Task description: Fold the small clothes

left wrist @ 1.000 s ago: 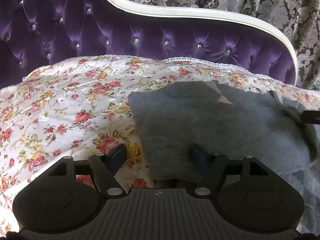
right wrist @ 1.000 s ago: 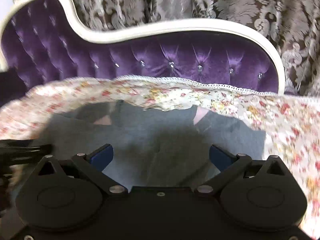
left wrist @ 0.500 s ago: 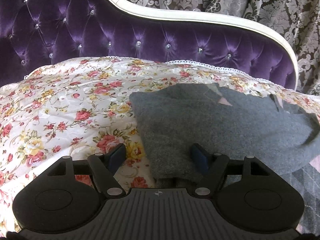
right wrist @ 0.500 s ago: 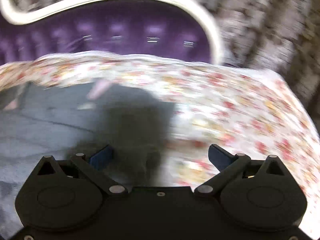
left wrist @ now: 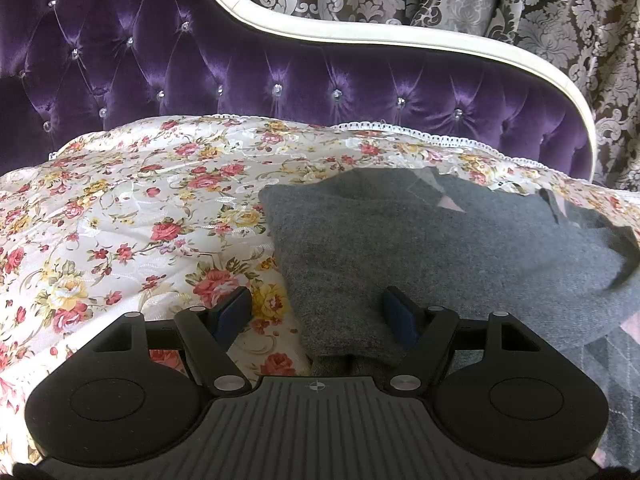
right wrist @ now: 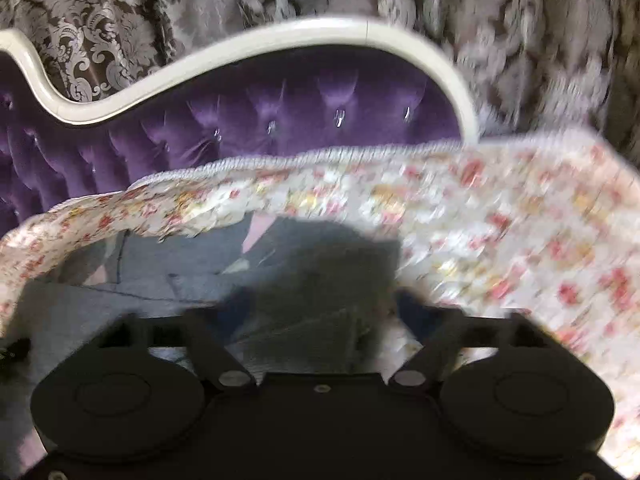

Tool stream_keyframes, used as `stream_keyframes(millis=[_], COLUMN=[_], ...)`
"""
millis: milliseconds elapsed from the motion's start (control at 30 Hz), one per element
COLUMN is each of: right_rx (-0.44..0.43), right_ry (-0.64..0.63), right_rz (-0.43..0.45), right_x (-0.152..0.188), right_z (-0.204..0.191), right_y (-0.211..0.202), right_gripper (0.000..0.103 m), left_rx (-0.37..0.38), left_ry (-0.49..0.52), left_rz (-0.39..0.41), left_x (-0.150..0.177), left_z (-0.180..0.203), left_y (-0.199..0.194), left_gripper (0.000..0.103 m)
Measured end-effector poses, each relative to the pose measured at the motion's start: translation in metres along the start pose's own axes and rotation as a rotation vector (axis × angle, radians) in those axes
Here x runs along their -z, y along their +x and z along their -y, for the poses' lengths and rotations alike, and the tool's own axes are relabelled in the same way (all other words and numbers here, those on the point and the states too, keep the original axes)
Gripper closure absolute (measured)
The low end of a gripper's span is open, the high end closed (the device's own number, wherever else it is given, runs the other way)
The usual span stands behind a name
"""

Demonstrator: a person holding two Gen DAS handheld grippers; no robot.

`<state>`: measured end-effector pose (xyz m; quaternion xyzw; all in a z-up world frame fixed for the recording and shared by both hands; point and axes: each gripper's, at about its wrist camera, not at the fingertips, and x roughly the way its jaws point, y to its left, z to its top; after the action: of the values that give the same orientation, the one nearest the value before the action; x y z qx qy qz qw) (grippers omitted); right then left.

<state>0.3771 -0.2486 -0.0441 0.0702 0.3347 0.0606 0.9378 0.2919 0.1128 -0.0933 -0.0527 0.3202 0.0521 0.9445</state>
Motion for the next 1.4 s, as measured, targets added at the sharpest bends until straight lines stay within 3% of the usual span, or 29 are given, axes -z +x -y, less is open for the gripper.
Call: stream_keyframes(millis=[133,267,300,400,467,533,600,700,767,800,833,1000,1100,1167,1233,1400], right_rx=[-0.050,-0.081,-0.086,-0.124,-0.183,-0.229,-0.232,-0.146,-0.061,-0.045,-0.053,-0.060,-0.003,0.043,0.043,0.028], right_ry=[0.154,0.184,0.190,0.182,0.147,0.097,0.052,0.037,0.033,0.047,0.065,0.007,-0.097,-0.133,-0.099,-0.066], right_rz=[-0.091,-0.119,-0.126,-0.128,-0.067,0.052,0.126,0.041,0.003,0.010,0.027,0.052,-0.036,-0.080,-0.065,-0.002], right_x=[0.000,0.001,0.001,-0.001,-0.004,-0.006,-0.005,-0.005,-0.002,0.000,0.002,0.012,0.024,0.036,0.041,0.045], right_z=[0.023,0.027,0.028,0.025,0.020,0.015,0.011,0.013,0.019,0.022,0.025,0.017,0.005,0.006,0.013,0.021], right_y=[0.015,0.015,0.015,0.011,0.000,-0.021,-0.030,-0.006,0.007,0.007,0.004,-0.010,0.002,0.009,0.002,-0.031], right_gripper=[0.048,0.048,0.052,0.085,0.085,0.085,0.085,0.079,0.061,0.045,0.041,0.041,0.040,0.031,0.026,0.024], left_rx=[0.001,0.001,0.000,0.001,0.002,0.000,-0.002,0.002,0.001,0.000,0.000,-0.001,-0.001,-0.003,-0.002,0.037], left_ry=[-0.001,-0.001,-0.002,-0.002,-0.004,-0.004,-0.004,-0.009,-0.008,-0.007,-0.007,-0.007,-0.007,-0.003,0.003,-0.052], left_rz=[0.001,0.002,0.002,0.003,0.003,0.004,0.004,0.004,0.004,0.006,0.007,0.008,0.007,0.007,0.001,-0.053], left_x=[0.000,0.000,0.000,0.000,0.000,0.000,0.000,0.000,0.000,0.000,0.000,0.000,0.000,0.000,-0.002,-0.011], left_z=[0.000,0.000,0.000,0.000,0.000,0.000,0.001,0.000,0.000,0.000,0.000,0.000,0.000,0.001,0.002,-0.005], left_y=[0.000,0.000,0.000,0.000,-0.001,-0.001,-0.001,-0.001,0.000,-0.001,0.000,0.000,0.000,0.000,0.000,-0.012], left_gripper=[0.031,0.031,0.031,0.031,0.030,0.030,0.030,0.030,0.030,0.030,0.030,0.030,0.030,0.030,0.028,0.028])
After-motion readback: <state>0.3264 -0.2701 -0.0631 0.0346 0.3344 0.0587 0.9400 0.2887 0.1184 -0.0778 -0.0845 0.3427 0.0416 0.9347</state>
